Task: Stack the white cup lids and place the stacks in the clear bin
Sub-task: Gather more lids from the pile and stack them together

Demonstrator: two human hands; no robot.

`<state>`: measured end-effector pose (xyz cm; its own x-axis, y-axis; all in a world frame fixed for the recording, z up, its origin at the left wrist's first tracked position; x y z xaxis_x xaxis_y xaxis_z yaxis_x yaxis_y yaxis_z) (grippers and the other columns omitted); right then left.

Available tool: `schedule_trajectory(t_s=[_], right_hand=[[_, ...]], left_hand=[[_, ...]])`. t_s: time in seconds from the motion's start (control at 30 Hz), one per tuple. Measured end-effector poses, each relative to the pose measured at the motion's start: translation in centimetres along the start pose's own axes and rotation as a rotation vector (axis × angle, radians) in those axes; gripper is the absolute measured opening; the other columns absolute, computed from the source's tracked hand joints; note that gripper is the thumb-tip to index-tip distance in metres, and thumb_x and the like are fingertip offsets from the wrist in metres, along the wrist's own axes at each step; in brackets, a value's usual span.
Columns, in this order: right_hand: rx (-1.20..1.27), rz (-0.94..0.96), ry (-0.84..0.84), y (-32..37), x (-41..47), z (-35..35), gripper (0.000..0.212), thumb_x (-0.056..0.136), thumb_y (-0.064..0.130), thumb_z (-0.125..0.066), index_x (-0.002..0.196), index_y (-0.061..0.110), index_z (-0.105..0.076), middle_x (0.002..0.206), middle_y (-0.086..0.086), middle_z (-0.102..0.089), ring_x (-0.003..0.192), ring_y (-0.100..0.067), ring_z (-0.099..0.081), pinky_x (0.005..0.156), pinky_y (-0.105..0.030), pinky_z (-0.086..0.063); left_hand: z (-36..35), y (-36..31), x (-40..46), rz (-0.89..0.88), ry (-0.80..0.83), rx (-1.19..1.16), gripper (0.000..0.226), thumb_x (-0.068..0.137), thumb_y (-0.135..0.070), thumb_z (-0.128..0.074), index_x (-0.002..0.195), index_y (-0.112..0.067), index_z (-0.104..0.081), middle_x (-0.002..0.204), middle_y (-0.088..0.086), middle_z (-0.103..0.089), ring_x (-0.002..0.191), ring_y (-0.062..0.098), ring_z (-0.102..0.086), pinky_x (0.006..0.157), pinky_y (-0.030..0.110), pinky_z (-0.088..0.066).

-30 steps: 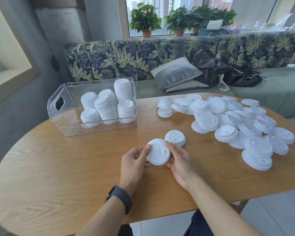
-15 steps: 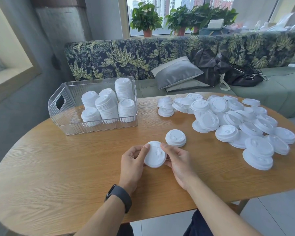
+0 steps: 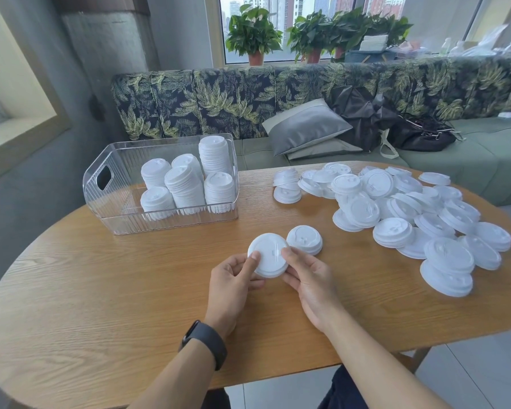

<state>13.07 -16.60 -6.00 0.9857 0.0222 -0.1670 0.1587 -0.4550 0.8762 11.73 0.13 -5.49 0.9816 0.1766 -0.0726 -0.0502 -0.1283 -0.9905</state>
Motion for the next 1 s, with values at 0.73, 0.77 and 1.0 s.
schedule_trajectory(t_s=[0.73, 0.77, 1.0], right_hand=[[-0.937, 0.380, -0.509, 4.5, 2.8, 5.3, 0.048, 0.082, 0.038, -0.080, 0.126, 0.025, -0.065, 0.123, 0.012, -0.061, 0.120, -0.019, -0.052, 0.107, -0.045, -0.044], [-1.063, 0.358, -0.522, 4.6, 3.4, 5.3, 0.061, 0.078, 0.047, -0.080, 0.132, 0.024, -0.062, 0.131, 0.007, -0.059, 0.127, -0.021, -0.046, 0.112, -0.045, -0.038], [-1.381, 0.226, -0.537, 3.5, 5.8, 5.0, 0.094, 0.069, 0.077, -0.072, 0.140, 0.019, -0.053, 0.149, 0.002, -0.046, 0.143, -0.025, -0.031, 0.119, -0.043, -0.021]], left_hand=[[0.1, 0.9, 3.4, 0.017, -0.073, -0.035, 0.032, 0.103, -0.034, -0.062, 0.115, -0.004, -0.067, 0.099, 0.011, -0.075, 0.090, 0.018, -0.077, 0.076, 0.042, -0.065], [0.0, 0.8, 3.7, 0.017, -0.074, -0.034, 0.032, 0.104, -0.033, -0.061, 0.115, -0.004, -0.067, 0.100, 0.012, -0.076, 0.091, 0.018, -0.078, 0.074, 0.041, -0.065], [-0.1, 0.8, 5.1, 0.023, -0.075, -0.027, 0.031, 0.103, -0.034, -0.062, 0.112, -0.004, -0.068, 0.104, 0.015, -0.077, 0.093, 0.024, -0.078, 0.072, 0.042, -0.065]])
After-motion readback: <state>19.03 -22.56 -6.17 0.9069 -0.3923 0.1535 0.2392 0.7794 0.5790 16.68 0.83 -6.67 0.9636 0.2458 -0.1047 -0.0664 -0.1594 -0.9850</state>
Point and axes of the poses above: each hand's wrist, its own x-axis towards the middle knuckle, its own z-axis out of the back of the hand, y = z × x, the point moved 9 cm from there along x, towards the middle knuckle
